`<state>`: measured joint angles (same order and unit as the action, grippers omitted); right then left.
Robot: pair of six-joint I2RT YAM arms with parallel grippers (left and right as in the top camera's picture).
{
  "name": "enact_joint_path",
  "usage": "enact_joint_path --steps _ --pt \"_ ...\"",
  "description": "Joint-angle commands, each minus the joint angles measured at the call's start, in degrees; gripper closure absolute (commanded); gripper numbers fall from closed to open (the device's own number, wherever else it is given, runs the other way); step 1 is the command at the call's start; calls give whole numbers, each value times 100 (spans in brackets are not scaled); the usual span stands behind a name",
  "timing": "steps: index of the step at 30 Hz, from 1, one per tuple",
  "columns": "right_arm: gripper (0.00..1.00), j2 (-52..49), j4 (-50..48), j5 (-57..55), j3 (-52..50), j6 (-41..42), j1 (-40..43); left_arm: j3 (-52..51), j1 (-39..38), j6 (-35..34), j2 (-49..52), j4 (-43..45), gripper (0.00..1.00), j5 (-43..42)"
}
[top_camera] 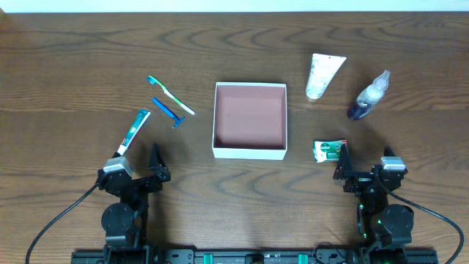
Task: Pack container
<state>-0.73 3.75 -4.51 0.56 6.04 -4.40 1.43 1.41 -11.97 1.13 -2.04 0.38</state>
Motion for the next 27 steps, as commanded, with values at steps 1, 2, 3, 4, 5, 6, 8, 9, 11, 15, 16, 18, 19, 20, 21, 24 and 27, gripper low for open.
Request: enact_joint_path --steps 1,2,3,4,5,6,8,9,11,15,16,18,19,20,21,24,27 --pt "1 31 9 26 -26 55 33 -120 28 52 24 -203 2 90" --pt "1 31 9 26 -26 55 33 -120 28 52 24 -203 2 90" --pt "1 31 9 26 -26 55 33 -120 28 52 24 -203 2 90" --pt "1 31 9 26 -26 55 33 -120 28 52 24 -203 2 92" --pt "1 31 9 26 -26 55 33 -120 28 55 24 -203 2 90" --pt "1 31 9 26 -26 55 33 -120 28 52 24 -203 2 92" --pt "1 31 9 26 -26 55 33 -120 28 52 24 -203 2 90" --pt "1 31 9 26 -26 55 33 -120 28 52 24 -203 2 92" --pt "1 31 9 26 -26 55 33 -120 28 52 24 -203 2 90" --pt "1 31 9 26 -26 55 33 -120 28 52 24 -203 2 90" --pt "1 31 9 26 -26 55 33 -120 28 52 24 -203 2 92" --pt "1 31 9 26 -26 55 33 -120 28 52 24 -203 2 92" --pt "1 31 9 26 -26 55 33 -120 28 52 24 -203 2 90" --pt "1 31 9 26 -26 55 33 -120 28 52 24 -203 2 92" --pt "1 31 9 28 -26 55 33 -120 28 52 24 -203 2 90" --pt "1 31 7 0 -26 52 33 -120 28 52 24 -203 2 90" --pt "1 31 -15 7 -26 103 33 -120 28 52 24 -203 2 90"
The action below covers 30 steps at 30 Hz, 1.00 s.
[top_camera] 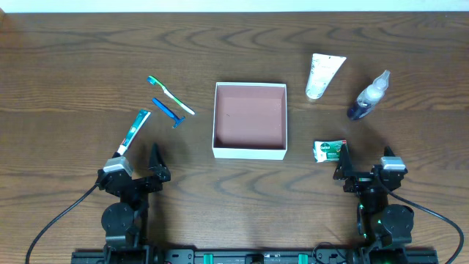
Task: Pack container
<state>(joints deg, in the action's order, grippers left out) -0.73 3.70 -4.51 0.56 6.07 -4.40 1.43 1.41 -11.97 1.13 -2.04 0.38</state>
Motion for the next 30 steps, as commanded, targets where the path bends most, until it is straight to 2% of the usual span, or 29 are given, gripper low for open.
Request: enact_joint_path --steps 1,7,9,14,17,21,25,30 --pt "1 31 -7 7 -26 101 33 -120 28 52 24 -203 2 92" --pt "1 31 -96 -125 -24 103 33 -120 28 52 24 -203 2 92" --pt "1 31 -245 223 -24 398 33 -120 28 52 24 -203 2 90" --pt "1 -50 -317 1233 166 273 33 -120 28 52 24 -203 2 90" --pt "1 -365 -101 1320 581 238 33 -120 28 52 24 -203 2 90" --pt "1 -1386 267 1412 1665 -85 33 -120 28 52 24 -203 2 92" --pt "1 -2876 962 1537 3213 -348 33 -120 28 52 24 -203 2 90" --pt "1 -4986 2680 1547 5683 -658 33 -120 28 52 24 -203 2 90"
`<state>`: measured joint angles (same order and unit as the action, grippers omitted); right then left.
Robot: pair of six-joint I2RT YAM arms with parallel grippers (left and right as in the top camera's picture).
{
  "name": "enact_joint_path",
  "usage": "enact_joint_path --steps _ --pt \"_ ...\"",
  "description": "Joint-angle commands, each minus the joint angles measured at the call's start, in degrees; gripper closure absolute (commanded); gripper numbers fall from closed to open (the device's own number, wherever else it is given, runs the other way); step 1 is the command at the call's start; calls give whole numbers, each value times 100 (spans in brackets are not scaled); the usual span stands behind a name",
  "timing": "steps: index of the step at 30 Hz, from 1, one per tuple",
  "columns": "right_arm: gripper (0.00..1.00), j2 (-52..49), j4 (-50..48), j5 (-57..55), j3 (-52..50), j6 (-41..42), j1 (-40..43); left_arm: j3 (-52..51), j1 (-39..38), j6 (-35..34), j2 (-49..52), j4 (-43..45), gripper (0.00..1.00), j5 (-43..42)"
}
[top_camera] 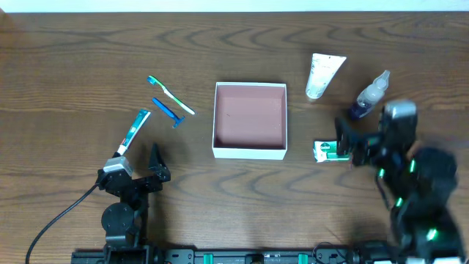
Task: Pack container
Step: 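Reach the right gripper to the white lotion tube and grasp it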
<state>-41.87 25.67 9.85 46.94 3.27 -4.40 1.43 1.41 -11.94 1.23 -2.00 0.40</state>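
The white box (249, 152) with a pinkish floor stands open in the middle of the table, nothing inside. A green soap packet (327, 150) lies just right of its front corner. My right gripper (344, 144) is raised over the packet's right end, blurred, its fingers apparently spread. A white tube (322, 73) and a small clear spray bottle (368, 94) lie behind it. Left of the box lie a green-white toothbrush (171, 94), a blue razor (168, 111) and a toothpaste tube (134, 130). My left gripper (154, 158) rests near the front edge, fingers together.
The right arm's body (421, 180) fills the right front of the table. A black cable (62, 213) runs from the left arm's base toward the front left corner.
My right arm has left its place at the front edge and now reaches up and left, with its gripper over the green soap packet. The left arm and all objects are unchanged.
At both earlier moments the two arms sat folded at the front edge, and the items lay around the empty box. Now only the right arm has moved, out to the soap packet.
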Motion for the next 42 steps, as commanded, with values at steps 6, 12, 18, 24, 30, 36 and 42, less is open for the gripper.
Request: enact_joint_path --steps 6,12,18,24,30,36,42 --pt "1 -2981 2503 131 4004 -1694 33 -120 28 50 13 -208 2 87" --pt "1 -3840 2612 275 5001 -1733 66 -120 28 50 13 -208 2 90" --pt "1 -4468 2448 415 5001 -1993 66 -120 28 50 13 -208 2 87" --pt "1 -5082 2597 767 5001 -2623 66 -120 28 50 13 -208 1 90" --pt "1 -5388 2492 815 5001 -3018 92 -120 28 50 13 -208 2 87" --pt "1 -5600 2437 804 5001 -3209 219 -120 28 50 13 -208 2 87" --pt "7 -5939 2448 820 5001 -3318 291 -120 28 50 13 -208 2 90"
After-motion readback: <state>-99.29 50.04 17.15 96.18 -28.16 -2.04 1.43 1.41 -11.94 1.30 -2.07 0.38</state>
